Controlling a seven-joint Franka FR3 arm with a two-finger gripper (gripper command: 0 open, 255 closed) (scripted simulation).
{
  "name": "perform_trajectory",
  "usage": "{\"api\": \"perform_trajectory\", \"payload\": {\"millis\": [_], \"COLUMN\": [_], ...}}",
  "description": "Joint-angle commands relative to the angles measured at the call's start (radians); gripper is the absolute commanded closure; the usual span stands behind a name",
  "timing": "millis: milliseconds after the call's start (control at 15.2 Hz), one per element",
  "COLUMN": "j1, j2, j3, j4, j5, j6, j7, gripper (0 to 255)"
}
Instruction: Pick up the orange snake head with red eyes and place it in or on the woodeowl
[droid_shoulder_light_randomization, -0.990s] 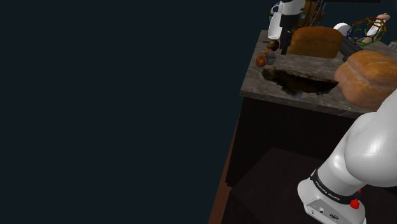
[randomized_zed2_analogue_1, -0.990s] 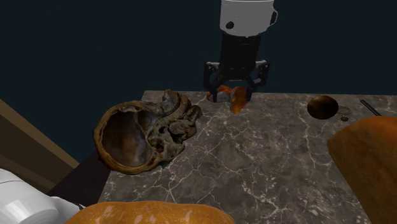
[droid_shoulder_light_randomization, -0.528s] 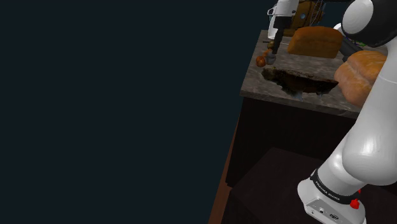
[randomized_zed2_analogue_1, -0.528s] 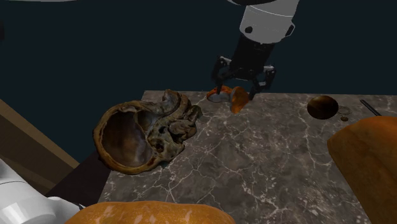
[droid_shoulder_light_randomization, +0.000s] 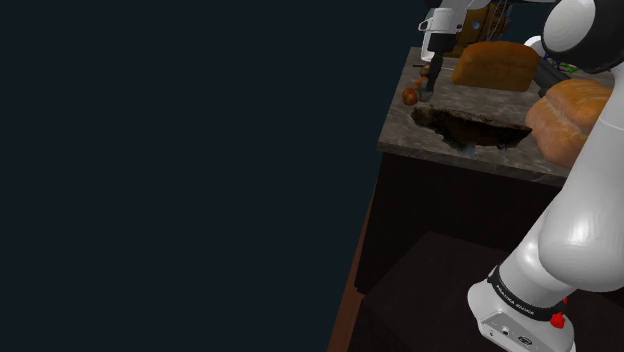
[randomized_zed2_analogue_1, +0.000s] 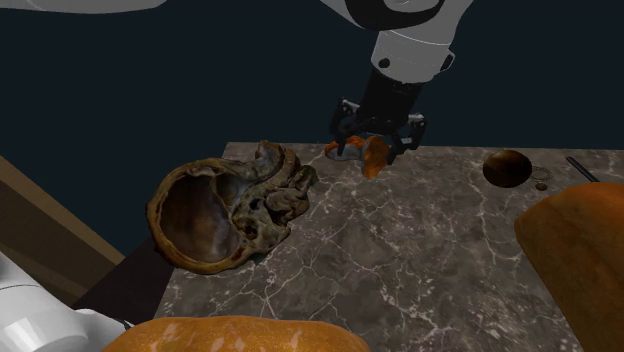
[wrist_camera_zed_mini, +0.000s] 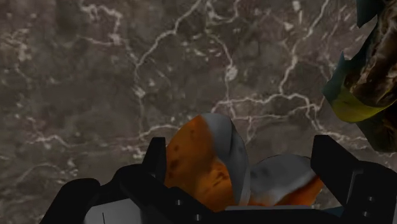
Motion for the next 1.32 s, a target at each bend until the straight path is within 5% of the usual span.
{"api": "perform_trajectory", "payload": {"millis": [0, 132, 198, 792, 1254], "j1": [0.0, 0.0, 0.0, 0.0, -0.012], "j2": [0.0, 0.0, 0.0, 0.0, 0.014], "j3": [0.0, 0.0, 0.0, 0.0, -0.004], "j4": [-0.001, 0.0, 0.0, -0.001, 0.109], "j5": [0.0, 0.0, 0.0, 0.0, 0.007], "j6": [0.0, 0.0, 0.0, 0.0, -0.098], "j7": [0.0, 0.0, 0.0, 0.0, 0.001], "gripper": [0, 0, 255, 255, 255]}}
